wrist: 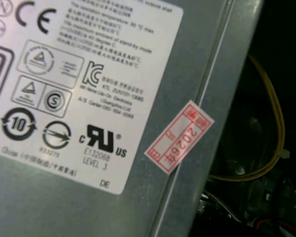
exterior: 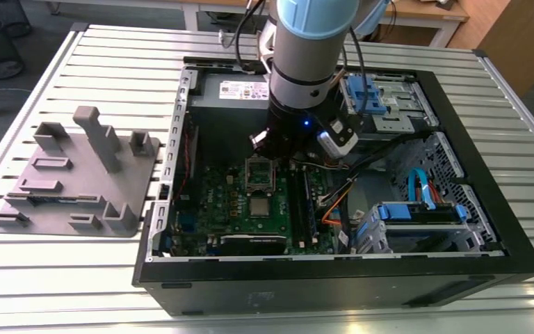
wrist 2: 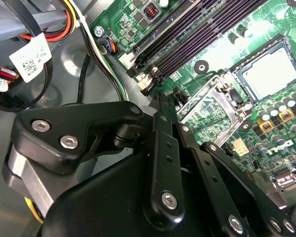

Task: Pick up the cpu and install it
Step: 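Close the cpu cover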

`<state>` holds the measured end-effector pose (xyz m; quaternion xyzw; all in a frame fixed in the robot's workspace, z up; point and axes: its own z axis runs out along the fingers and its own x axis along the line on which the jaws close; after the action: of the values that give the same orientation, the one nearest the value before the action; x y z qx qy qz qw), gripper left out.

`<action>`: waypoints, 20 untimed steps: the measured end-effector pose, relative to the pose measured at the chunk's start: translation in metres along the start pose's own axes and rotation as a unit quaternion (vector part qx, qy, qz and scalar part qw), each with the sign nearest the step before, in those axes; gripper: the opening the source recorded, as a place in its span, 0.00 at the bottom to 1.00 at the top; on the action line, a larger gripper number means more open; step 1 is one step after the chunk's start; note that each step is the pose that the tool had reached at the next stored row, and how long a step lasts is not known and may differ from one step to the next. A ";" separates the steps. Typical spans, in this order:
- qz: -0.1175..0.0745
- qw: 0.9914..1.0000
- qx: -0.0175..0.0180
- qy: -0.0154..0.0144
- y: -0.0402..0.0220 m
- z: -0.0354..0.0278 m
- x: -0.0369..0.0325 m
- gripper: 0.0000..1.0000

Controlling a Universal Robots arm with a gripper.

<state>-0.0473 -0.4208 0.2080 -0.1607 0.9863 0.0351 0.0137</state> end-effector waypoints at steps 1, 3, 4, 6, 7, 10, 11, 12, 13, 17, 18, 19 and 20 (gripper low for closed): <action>0.000 1.000 0.000 0.000 0.0000 0.0000 0.0000 0.11; 0.000 1.000 0.000 0.000 -0.0001 -0.0001 0.0000 0.11; 0.000 1.000 0.000 0.000 -0.0001 -0.0001 0.0000 0.11; -0.002 1.000 0.000 0.000 -0.0002 -0.0004 0.0001 0.11; -0.003 1.000 0.000 0.000 -0.0004 -0.0009 0.0002 0.11; -0.007 1.000 0.000 0.001 -0.0013 -0.0028 0.0004 0.11; -0.008 1.000 0.000 0.001 -0.0016 -0.0036 0.0005 0.11; -0.009 1.000 0.000 0.001 -0.0019 -0.0044 0.0006 0.11; -0.010 1.000 0.000 0.001 -0.0022 -0.0054 0.0007 0.11; -0.012 1.000 -0.001 0.001 -0.0026 -0.0069 0.0008 0.11; -0.013 1.000 -0.001 0.001 -0.0027 -0.0070 0.0008 0.11; -0.013 1.000 -0.001 0.001 -0.0027 -0.0070 0.0008 0.11; -0.013 1.000 -0.001 0.001 -0.0027 -0.0070 0.0008 0.11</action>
<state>-0.0473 -0.4241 0.2148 -0.1733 0.9841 0.0354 0.0132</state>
